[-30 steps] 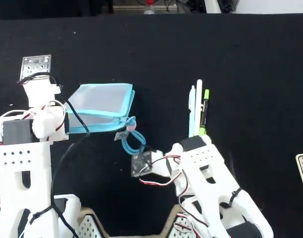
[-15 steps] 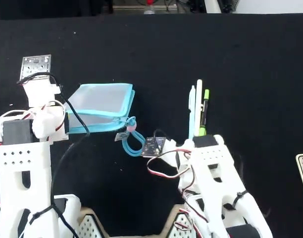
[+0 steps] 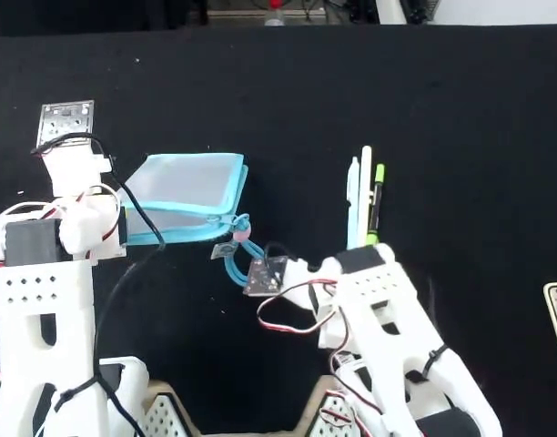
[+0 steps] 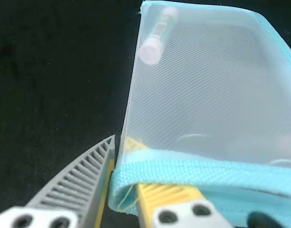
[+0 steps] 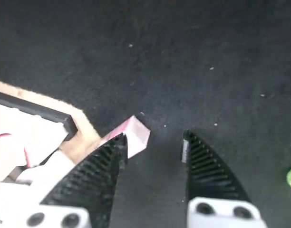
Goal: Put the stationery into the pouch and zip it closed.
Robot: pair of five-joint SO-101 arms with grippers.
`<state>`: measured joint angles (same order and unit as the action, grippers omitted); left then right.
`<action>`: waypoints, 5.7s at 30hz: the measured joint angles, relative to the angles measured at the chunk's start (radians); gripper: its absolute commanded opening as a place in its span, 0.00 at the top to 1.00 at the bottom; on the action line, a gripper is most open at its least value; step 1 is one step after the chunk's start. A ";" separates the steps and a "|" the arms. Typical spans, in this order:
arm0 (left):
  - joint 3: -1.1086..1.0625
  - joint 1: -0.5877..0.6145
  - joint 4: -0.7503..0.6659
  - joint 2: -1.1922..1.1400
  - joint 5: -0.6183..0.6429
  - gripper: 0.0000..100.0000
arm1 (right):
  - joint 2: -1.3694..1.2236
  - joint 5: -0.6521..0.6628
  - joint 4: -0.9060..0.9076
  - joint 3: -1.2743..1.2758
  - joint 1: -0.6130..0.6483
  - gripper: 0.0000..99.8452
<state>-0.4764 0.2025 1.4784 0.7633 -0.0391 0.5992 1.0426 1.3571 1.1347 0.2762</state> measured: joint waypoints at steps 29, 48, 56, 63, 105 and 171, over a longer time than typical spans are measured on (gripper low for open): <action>0.000 0.002 0.000 0.000 0.000 0.97 | -0.207 -0.044 -0.023 -0.008 0.009 0.83; 0.000 0.003 -0.006 0.000 0.000 0.97 | -0.023 0.034 -0.011 -0.074 -0.328 0.98; 0.000 0.003 -0.006 0.000 0.000 0.97 | 0.066 0.061 -0.008 -0.015 -0.407 0.78; 0.000 0.003 -0.006 0.000 0.000 0.97 | 0.064 -0.164 -0.009 -0.015 -0.175 0.94; 0.000 0.003 -0.006 0.000 0.000 0.97 | 0.000 0.680 -0.135 0.147 0.043 0.97; 0.020 0.118 -0.023 -0.002 0.002 0.97 | -0.448 -0.064 0.063 -0.137 0.445 0.90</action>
<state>-0.4565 0.3207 1.4553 0.7618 -0.0376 0.1511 0.9782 1.4200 0.9981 0.7211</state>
